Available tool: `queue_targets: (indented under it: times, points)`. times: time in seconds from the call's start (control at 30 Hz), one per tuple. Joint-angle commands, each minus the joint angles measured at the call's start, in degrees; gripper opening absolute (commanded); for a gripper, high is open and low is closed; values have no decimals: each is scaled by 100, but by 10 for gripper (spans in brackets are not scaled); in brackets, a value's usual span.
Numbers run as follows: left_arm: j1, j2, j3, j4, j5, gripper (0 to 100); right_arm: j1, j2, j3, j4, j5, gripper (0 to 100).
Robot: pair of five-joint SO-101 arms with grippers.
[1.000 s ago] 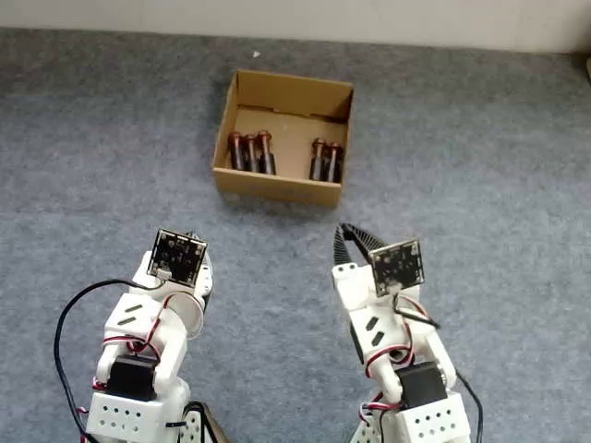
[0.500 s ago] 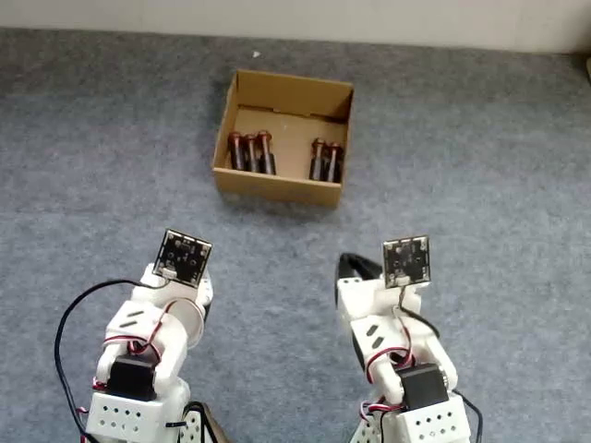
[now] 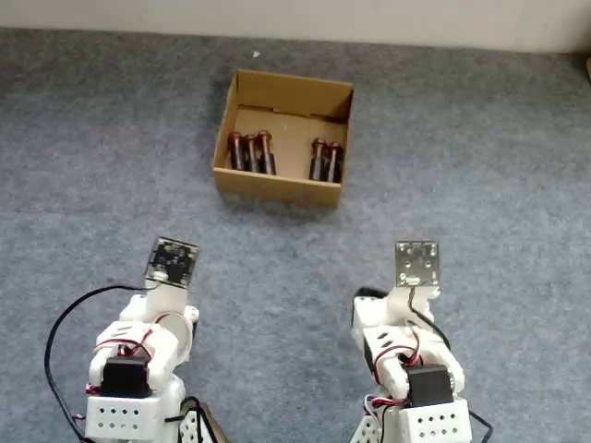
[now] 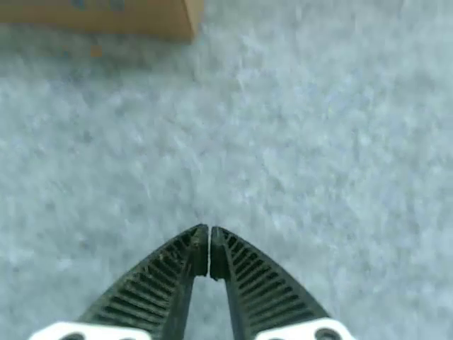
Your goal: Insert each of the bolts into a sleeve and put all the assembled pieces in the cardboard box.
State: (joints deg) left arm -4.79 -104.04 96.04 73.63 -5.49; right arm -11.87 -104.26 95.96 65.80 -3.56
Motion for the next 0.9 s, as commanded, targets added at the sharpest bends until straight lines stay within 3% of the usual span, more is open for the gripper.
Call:
queue_targets:
  times: [0.0,0.87]
  points:
    - [-435,-40,110,229,-35,8,66,-84,673,585,-9,4]
    - [-444,-40,110,229,-35,7,66,-84,673,549,-9,4]
